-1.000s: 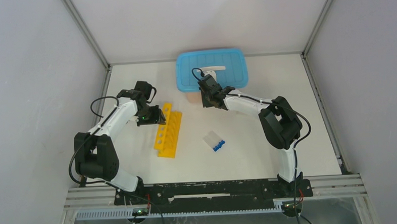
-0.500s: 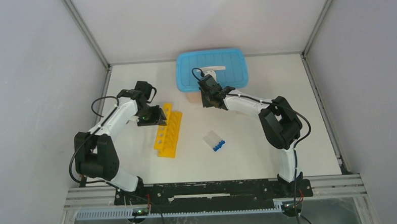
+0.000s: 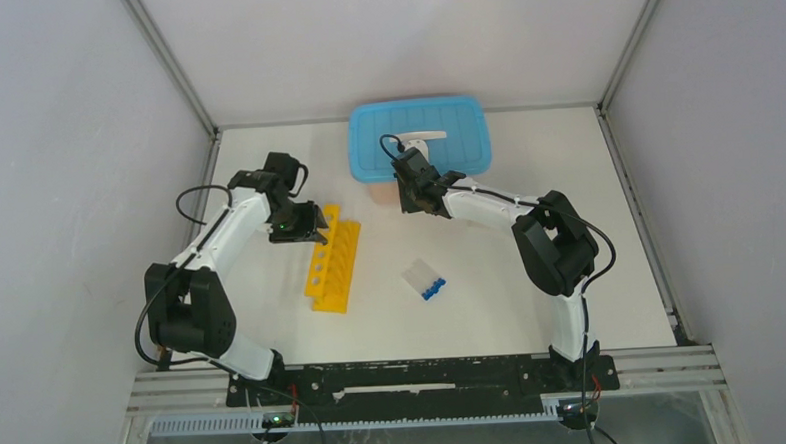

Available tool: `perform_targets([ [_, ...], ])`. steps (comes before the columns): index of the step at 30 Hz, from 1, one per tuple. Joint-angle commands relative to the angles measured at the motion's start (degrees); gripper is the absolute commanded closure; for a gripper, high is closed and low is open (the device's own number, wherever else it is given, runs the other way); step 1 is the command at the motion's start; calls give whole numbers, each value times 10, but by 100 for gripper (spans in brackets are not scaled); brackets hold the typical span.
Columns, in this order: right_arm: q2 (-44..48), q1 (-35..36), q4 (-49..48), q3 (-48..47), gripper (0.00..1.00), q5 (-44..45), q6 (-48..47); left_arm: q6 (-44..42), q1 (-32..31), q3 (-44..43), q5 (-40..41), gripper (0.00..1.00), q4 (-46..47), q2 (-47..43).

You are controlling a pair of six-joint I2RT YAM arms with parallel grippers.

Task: Organize the chemistry lab equipment
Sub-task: Insert the test tube into the slot of the test tube rack, then move the test tube rack to the center of the board.

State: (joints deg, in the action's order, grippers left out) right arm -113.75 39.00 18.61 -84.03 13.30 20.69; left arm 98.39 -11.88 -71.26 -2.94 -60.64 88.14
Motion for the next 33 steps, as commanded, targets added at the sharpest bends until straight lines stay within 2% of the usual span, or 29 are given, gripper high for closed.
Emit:
perform_targets([
  [1, 12, 1, -23, -13, 95, 6, 1, -16, -6, -27, 16, 60, -13, -18],
  [10, 38, 8, -39, -11, 93, 21, -15, -41, -29, -41, 78, 59, -10, -56],
  [15, 60, 13, -38, -21, 91, 30, -33, -61, -43, -24, 98, 60, 25, -84],
  [20, 100, 28, -36, -6, 89, 54, -44, -75, -70, 19, 124, 61, 80, -136],
  [26, 183, 60, -44, 67, 85, 85, -36, -114, -116, 103, 183, 60, 180, -237],
  [33, 276, 92, -39, 182, 80, 95, -4, -174, -195, 230, 247, 36, 319, -361],
])
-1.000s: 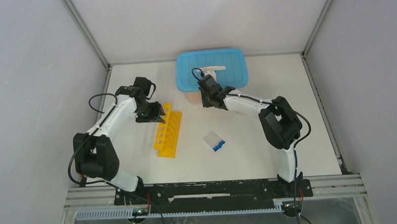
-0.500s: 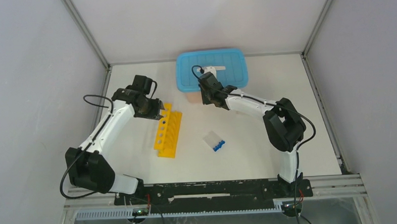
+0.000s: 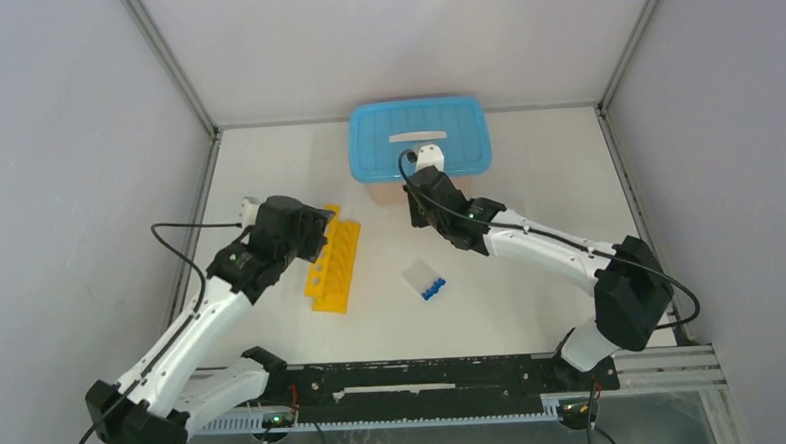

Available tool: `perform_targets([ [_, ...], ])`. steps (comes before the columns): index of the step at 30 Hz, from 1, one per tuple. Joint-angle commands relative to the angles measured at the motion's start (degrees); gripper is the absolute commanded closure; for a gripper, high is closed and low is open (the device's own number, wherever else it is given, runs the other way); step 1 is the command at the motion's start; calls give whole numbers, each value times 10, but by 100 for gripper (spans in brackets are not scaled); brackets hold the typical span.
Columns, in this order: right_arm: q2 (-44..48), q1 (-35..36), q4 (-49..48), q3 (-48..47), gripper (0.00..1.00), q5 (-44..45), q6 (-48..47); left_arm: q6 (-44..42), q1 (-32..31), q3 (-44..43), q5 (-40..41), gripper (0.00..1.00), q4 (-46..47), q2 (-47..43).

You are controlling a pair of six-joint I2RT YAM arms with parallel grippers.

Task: Organize the chemistry lab equipment
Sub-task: Move the test tube rack to the center of the board.

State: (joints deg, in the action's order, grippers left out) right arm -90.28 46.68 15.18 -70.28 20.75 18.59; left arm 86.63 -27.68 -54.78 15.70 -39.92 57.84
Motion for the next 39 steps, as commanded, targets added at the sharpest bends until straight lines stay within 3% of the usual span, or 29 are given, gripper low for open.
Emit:
perform_targets([
  [1, 52, 21, -6, 60, 79, 21, 19, -67, -43, 82, 62, 35, 129, -70],
  [4, 91, 36, -26, 117, 77, 16, 36, -104, -68, 118, 76, 29, 169, -103],
  [14, 139, 92, -75, 248, 76, 51, 87, -177, -128, 164, 100, 31, 178, -161],
  [23, 138, 112, -97, 301, 76, 57, 111, -208, -145, 172, 85, 38, 166, -171],
  [39, 82, 98, -122, 316, 71, 33, 118, -224, -149, 173, 86, 37, 166, -173],
])
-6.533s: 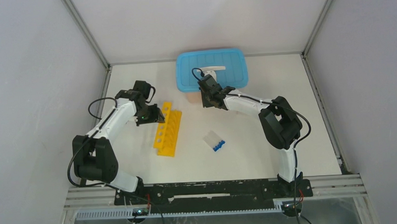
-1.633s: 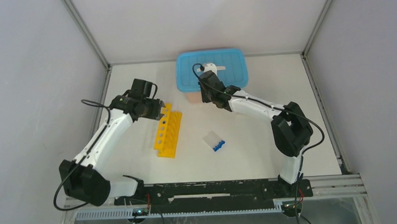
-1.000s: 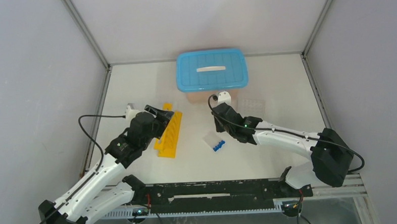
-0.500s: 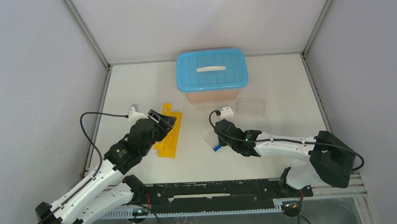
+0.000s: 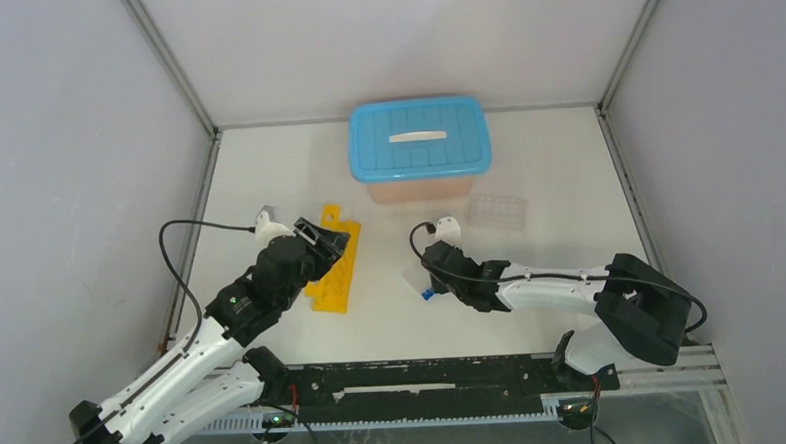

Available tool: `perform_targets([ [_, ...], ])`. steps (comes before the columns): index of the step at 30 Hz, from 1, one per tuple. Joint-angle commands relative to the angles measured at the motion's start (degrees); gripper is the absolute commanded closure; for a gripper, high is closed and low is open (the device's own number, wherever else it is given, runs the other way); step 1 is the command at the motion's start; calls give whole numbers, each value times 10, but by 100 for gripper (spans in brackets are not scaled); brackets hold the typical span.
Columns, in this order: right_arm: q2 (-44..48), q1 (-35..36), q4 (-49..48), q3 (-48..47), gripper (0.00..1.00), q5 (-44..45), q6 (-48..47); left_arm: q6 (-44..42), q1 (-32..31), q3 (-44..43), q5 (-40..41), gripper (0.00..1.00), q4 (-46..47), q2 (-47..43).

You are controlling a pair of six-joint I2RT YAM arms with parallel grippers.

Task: Organize the chemistry lab equipment
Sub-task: Move the test tube rack to the center of the board.

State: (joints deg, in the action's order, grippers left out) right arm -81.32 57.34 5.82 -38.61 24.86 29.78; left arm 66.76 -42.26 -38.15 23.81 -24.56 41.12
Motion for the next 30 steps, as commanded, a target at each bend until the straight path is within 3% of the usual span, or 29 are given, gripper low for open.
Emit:
perform_targets([
  [1, -10, -10, -28, -1, 71, -9, 5, -27, -3, 6, 7, 37, 10, -6],
  [17, -31, -27, -21, -1, 71, -6, 3, -15, -3, 24, 32, 37, -5, -29],
  [30, -40, -43, -26, 0, 71, -20, -9, 60, -3, 10, 115, 32, -118, -32],
])
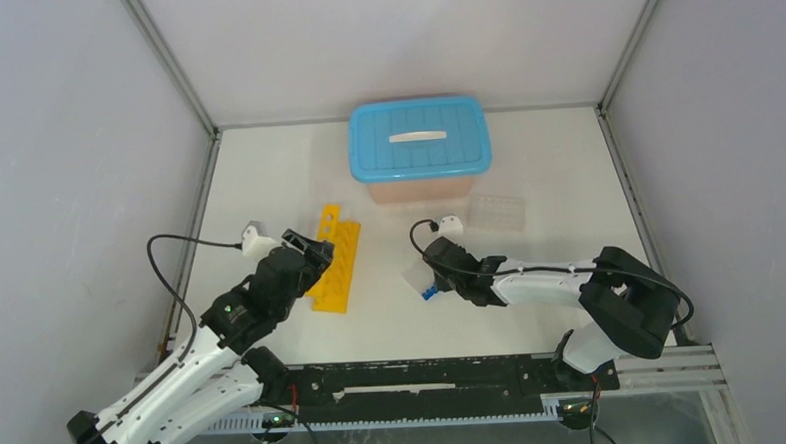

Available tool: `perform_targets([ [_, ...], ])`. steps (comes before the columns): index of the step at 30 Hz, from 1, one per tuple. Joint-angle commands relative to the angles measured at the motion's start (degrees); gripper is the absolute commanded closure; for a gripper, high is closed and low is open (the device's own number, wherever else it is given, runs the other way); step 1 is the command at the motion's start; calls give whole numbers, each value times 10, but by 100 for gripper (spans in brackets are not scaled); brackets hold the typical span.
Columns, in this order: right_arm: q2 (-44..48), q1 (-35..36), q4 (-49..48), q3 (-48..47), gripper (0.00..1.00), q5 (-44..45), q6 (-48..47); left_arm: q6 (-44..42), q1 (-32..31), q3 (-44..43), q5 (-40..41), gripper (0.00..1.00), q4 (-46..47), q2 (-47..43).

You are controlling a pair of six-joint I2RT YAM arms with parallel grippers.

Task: Organize the chemistry lab equipment
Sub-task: Move the test tube rack to the center of the board.

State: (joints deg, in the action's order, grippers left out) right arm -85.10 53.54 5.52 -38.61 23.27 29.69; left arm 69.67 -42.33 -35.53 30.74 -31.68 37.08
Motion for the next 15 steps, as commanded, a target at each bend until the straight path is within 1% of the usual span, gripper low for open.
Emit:
perform_targets([
  [1, -3, -5, -24, 0, 71, -5, -8, 31, -3, -22, 48, 31, -57, 15],
  [6, -3, -9, -28, 5, 71, -9, -11, 22, -3, -41, 52, 30, -84, 49],
  [11, 2, -15, -34, 12, 71, -15, -12, -15, -2, -70, 69, 31, -113, 85],
  [15, 3, -18, -35, 14, 71, -18, -15, -39, -3, -74, 78, 31, -122, 102],
])
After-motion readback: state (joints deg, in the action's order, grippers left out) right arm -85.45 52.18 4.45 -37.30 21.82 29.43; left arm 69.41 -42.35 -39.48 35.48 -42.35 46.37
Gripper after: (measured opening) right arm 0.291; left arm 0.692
